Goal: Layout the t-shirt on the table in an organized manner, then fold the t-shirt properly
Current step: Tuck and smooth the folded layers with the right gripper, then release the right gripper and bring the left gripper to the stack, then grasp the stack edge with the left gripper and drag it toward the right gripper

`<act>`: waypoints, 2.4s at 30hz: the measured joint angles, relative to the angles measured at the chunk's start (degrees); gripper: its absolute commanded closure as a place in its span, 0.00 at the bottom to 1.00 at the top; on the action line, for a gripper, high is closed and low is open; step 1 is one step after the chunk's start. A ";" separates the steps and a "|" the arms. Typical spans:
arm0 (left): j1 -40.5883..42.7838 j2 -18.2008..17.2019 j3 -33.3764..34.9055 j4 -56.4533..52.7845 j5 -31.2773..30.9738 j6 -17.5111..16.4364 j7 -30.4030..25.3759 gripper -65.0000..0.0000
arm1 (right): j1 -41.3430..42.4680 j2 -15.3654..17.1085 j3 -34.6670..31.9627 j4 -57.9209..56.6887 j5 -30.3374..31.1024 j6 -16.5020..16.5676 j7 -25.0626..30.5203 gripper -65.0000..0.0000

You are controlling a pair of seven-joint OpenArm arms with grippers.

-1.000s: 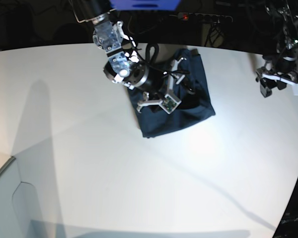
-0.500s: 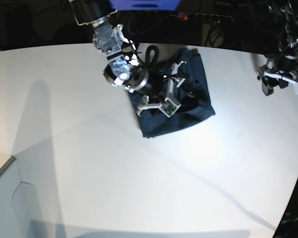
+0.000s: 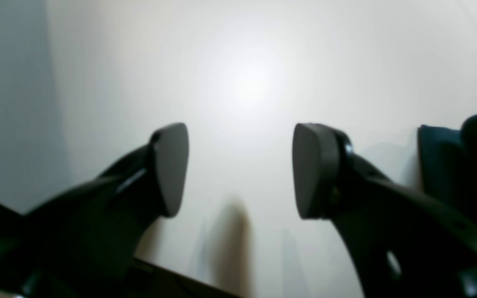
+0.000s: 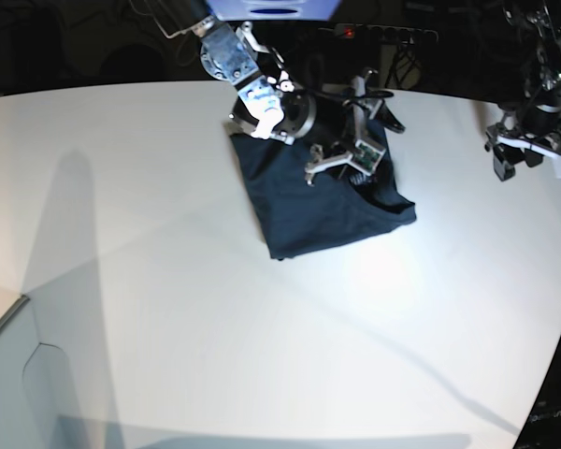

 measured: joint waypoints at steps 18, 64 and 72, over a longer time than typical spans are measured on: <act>0.50 1.51 0.87 3.48 -0.11 0.09 -0.57 0.40 | -7.13 2.23 17.75 20.28 -0.22 0.13 -0.44 0.41; -10.32 12.33 18.36 -14.01 -1.70 -1.57 -2.60 1.00 | -14.40 3.78 39.39 23.32 -0.20 0.07 0.37 0.41; -15.69 4.42 34.34 -15.06 -0.22 -0.35 -1.88 1.00 | -15.08 3.69 40.87 23.32 -0.17 0.11 0.39 0.41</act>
